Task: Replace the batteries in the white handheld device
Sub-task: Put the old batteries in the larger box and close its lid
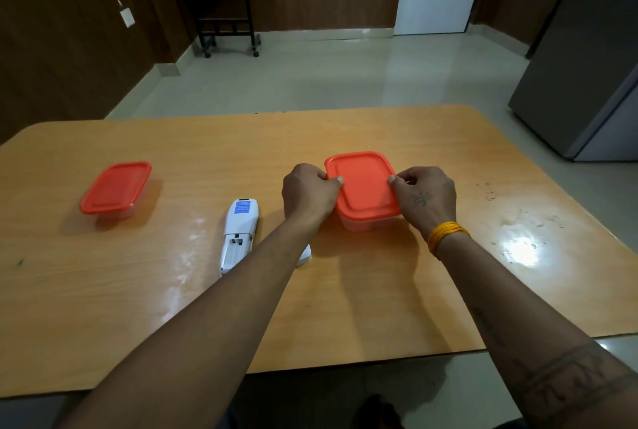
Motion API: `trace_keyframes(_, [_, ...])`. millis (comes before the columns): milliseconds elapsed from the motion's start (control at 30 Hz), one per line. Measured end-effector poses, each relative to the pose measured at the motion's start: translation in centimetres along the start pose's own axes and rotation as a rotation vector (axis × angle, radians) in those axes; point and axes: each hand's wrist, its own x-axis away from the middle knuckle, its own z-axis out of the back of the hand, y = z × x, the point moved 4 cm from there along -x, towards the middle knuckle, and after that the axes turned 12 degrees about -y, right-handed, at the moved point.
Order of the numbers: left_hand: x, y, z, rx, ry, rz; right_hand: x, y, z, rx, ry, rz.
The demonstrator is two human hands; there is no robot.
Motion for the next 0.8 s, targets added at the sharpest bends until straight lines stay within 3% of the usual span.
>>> trace_keyframes(167, [0.5,-0.4,-0.1,0.050,-0.085,0.035,0.6,0.6,-0.6,-0.164,-0.045,-0.092])
trace_keyframes(300, [1.6,0.6,0.3,0.054,-0.148,-0.060,1.5,0.1,-0.8,-0.305,-0.018,-0.090])
trace_keyframes(433, [3.0,1.1,-0.1,0.259,-0.216,-0.052,2.8,-0.5,-1.2,-0.366,-0.013,-0.124])
trace_keyframes(533, [3.5,1.0,-0.5,0.332,-0.227,-0.048,3.7,-1.3,-1.8,-0.430,-0.122,-0.194])
trace_keyframes(633, [3.8,1.1,-0.6,0.433,-0.264,0.025,4.6,-1.9,-2.3,-0.593,-0.219,-0.254])
trace_keyframes(733, [4.0,0.9,-1.2,0.579,-0.305,0.159,5.4,-2.1,-2.5,-0.572,-0.166,-0.178])
trace_keyframes(800, [4.1,1.0,-1.0,0.480,-0.228,0.150,5.5,-2.1,-2.9,-0.573,-0.138,-0.140])
